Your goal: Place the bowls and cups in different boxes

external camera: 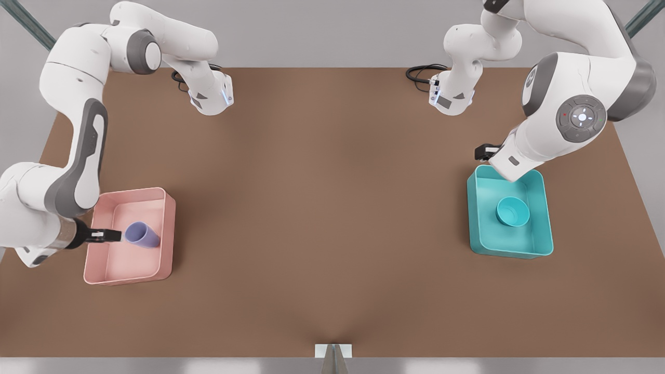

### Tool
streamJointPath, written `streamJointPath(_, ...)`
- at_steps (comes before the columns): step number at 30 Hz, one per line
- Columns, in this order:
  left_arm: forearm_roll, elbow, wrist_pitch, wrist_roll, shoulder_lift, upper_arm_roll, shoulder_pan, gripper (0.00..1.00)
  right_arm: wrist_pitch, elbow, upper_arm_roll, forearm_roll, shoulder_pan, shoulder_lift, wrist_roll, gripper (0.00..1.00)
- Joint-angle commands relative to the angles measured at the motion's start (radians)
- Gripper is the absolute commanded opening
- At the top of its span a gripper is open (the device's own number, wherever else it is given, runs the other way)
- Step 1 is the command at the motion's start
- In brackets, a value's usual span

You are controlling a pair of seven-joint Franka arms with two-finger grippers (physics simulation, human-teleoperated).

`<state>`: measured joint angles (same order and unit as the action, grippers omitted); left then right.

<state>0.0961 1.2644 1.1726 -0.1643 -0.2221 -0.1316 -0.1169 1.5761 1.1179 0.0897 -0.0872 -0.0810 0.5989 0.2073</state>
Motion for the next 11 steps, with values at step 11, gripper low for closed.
streamJointPath(11,0.001,0.000,-0.002,-0.001,0.001,0.001,0.002,1.00,-0.130,0.290,-0.050,0.107,0.084,-0.367,-0.218,1.00)
